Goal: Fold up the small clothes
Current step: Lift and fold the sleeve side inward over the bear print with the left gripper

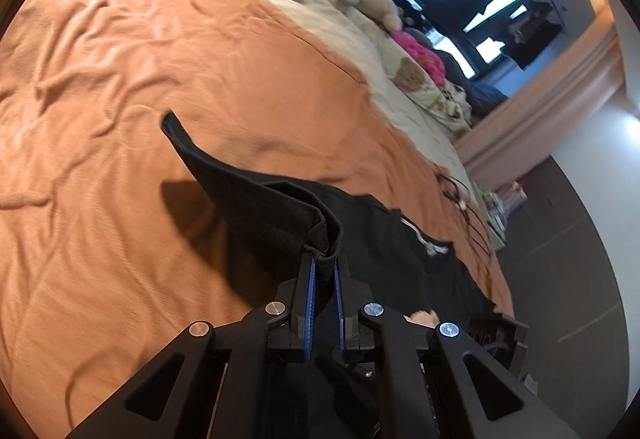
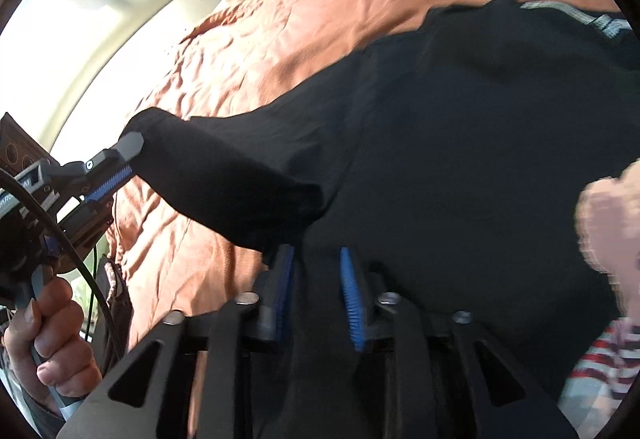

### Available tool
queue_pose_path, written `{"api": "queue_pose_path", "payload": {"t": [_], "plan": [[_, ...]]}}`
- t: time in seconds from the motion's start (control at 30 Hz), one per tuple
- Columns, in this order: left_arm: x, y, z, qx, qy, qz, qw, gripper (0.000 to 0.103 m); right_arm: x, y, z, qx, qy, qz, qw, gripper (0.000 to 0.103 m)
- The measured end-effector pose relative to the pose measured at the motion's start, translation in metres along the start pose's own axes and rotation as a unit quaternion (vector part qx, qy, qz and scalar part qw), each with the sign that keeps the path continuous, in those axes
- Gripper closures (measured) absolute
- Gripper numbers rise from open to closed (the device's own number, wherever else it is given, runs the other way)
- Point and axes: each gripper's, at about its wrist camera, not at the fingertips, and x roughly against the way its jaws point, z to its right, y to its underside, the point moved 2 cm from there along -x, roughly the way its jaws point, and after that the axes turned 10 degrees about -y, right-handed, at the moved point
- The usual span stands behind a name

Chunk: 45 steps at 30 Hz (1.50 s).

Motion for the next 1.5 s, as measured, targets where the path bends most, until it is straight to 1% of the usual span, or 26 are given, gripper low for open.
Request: {"api": "queue_pose_path", "payload": {"t": [0.03, 0.07, 0.1, 0.23, 0.5, 0.53, 0.6, 0.63, 0.67, 0.7, 0.73, 0.77, 0.83, 0.9, 0.93, 1.0, 1.03, 1.13, 1.3, 1.5], "plan": [[-0.001, 0.002, 0.005, -0.004, 0.003, -0.004, 1.0, 0.095, 0.008, 0.0, 0.0, 0.002, 0.003, 0.006, 1.0, 0.056], [-0.002, 0.005, 0.01, -0.008, 0.005, -0.007, 0.9999, 0.095, 0.016, 0.001, 0.001, 0.004, 0.006, 0.011, 1.0, 0.048], [-0.003, 0.008, 0.016, -0.015, 0.008, -0.011, 0.9998, 0.095, 0.023, 0.002, 0.002, 0.005, 0.009, 0.014, 1.0, 0.046], [-0.009, 0.021, 0.033, -0.023, 0.017, -0.026, 0.9992, 0.095, 0.054, 0.006, 0.008, 0.017, 0.037, 0.025, 0.999, 0.046], [-0.037, 0.057, 0.066, -0.05, 0.025, -0.065, 0.9963, 0.095, 0.102, 0.021, 0.031, 0.002, 0.07, 0.034, 0.997, 0.046], [-0.042, 0.063, 0.07, -0.056, 0.023, -0.074, 0.9954, 0.094, 0.108, 0.022, 0.032, 0.001, 0.073, 0.036, 0.997, 0.046], [-0.056, 0.076, 0.077, -0.066, 0.013, -0.106, 0.9921, 0.093, 0.115, 0.024, 0.033, -0.001, 0.079, 0.039, 0.996, 0.046], [-0.059, 0.081, 0.079, -0.068, 0.01, -0.119, 0.9905, 0.087, 0.119, 0.025, 0.034, -0.001, 0.081, 0.038, 0.996, 0.046], [-0.062, 0.084, 0.08, -0.07, 0.01, -0.131, 0.9889, 0.074, 0.122, 0.026, 0.034, 0.0, 0.082, 0.036, 0.996, 0.046], [-0.061, 0.085, 0.081, -0.07, 0.015, -0.136, 0.9882, 0.065, 0.124, 0.027, 0.033, 0.001, 0.084, 0.035, 0.996, 0.046], [-0.058, 0.085, 0.08, -0.069, 0.018, -0.134, 0.9884, 0.042, 0.124, 0.027, 0.033, 0.002, 0.084, 0.035, 0.996, 0.045], [-0.052, 0.082, 0.08, -0.068, 0.018, -0.126, 0.9896, 0.026, 0.126, 0.027, 0.031, 0.005, 0.084, 0.034, 0.996, 0.04], [-0.038, 0.075, 0.074, -0.063, 0.013, -0.102, 0.9927, 0.015, 0.128, 0.028, 0.033, 0.01, 0.081, 0.037, 0.996, 0.033], [-0.028, 0.067, 0.065, -0.053, -0.001, -0.086, 0.9949, 0.014, 0.126, 0.028, 0.031, 0.014, 0.078, 0.036, 0.996, 0.032], [-0.025, 0.063, 0.057, -0.045, -0.014, -0.08, 0.9957, 0.014, 0.125, 0.029, 0.031, 0.013, 0.076, 0.036, 0.996, 0.032], [-0.023, 0.058, 0.044, -0.033, -0.037, -0.073, 0.9961, 0.014, 0.123, 0.028, 0.032, 0.01, 0.07, 0.036, 0.997, 0.032], [-0.023, 0.056, 0.034, -0.024, -0.042, -0.072, 0.9962, 0.014, 0.12, 0.028, 0.034, 0.012, 0.067, 0.036, 0.997, 0.032], [-0.021, 0.051, 0.01, 0.005, -0.038, -0.072, 0.9966, 0.014, 0.114, 0.027, 0.033, 0.018, 0.064, 0.032, 0.997, 0.032], [-0.017, 0.047, -0.017, 0.025, -0.052, -0.07, 0.9959, 0.014, 0.106, 0.026, 0.037, 0.023, 0.065, 0.028, 0.997, 0.032], [-0.029, 0.04, -0.041, 0.038, -0.092, -0.061, 0.9931, 0.015, 0.103, 0.024, 0.04, 0.023, 0.065, 0.031, 0.997, 0.032]]}}
